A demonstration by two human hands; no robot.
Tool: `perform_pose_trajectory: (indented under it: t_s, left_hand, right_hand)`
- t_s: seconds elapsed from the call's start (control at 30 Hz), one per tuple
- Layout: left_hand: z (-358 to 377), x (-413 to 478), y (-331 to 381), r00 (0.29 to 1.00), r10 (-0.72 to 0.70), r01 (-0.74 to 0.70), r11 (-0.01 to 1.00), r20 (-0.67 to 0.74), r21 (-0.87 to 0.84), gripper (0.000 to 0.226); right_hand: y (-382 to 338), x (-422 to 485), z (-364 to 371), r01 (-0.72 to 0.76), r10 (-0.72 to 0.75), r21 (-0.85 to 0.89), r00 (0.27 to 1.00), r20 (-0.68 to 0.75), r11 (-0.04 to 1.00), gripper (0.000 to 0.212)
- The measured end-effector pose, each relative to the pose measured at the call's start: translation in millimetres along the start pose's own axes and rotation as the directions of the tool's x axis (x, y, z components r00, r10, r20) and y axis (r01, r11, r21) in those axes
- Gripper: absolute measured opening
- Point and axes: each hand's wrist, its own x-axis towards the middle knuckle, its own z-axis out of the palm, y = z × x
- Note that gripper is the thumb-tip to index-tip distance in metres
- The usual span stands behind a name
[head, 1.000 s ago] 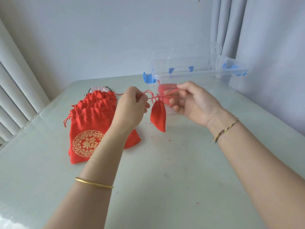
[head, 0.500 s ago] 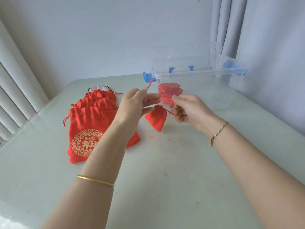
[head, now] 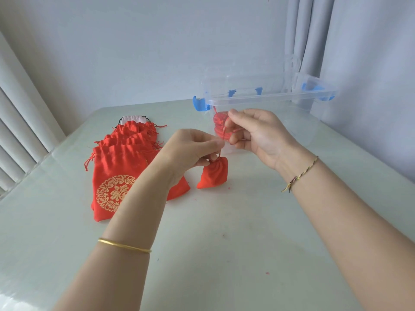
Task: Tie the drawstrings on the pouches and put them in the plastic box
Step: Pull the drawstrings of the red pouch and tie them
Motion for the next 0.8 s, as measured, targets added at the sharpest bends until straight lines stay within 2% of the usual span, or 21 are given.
perform_pose_trajectory:
  t_s: [0.1, 0.23, 0.33, 0.4, 0.53, 0.7, 0.8]
  left_hand:
    - [4, -1, 2, 1.000, 0.029, -0.029, 0.998, 0.012, 0.060, 0.010]
    - [3, 0, 1, 1.000, 0.006, -0.006, 0.999, 0.000, -0.032, 0.016]
    - [2, 1, -1, 1.000, -0.009, 0.008, 0.997, -0.002, -0.078, 0.018]
    - [2, 1, -1, 1.000, -0.005, 0.004, 0.995, -0.008, -0.097, 0.017]
    - [1, 1, -1, 0.999, -0.011, 0.004, 0.989, -0.044, -0.150, 0.014]
    - [2, 1, -4, 0.993, -0.031, 0.016, 0.991, -0.112, -0.130, 0.011]
    - [1, 2, -5, 0.990, -0.037, 0.017, 0.990, -0.138, -0.142, 0.011]
  right_hand:
    - [1, -2, 5, -0.007, 0.008, -0.022, 0.999, 0.038, 1.000, 0.026]
    - [4, -2, 3, -0.129, 0.133, -0.142, 0.991, 0.020, 0.982, 0.032]
    - [8, -3, 5, -0.179, 0.190, -0.155, 0.980, 0.061, 0.972, 0.015]
    - [9, -3, 7, -0.157, 0.175, -0.177, 0.980, 0.091, 0.972, 0.010]
    - [10, -2, 6, -0.104, 0.128, -0.216, 0.987, 0.098, 0.971, 0.015]
    - [16, -3, 8, 0.134, -0.087, -0.391, 0.987, 0.137, 0.911, 0.020]
    - [19, -2, 9, 0.207, -0.150, -0.413, 0.975, 0.165, 0.887, 0.023]
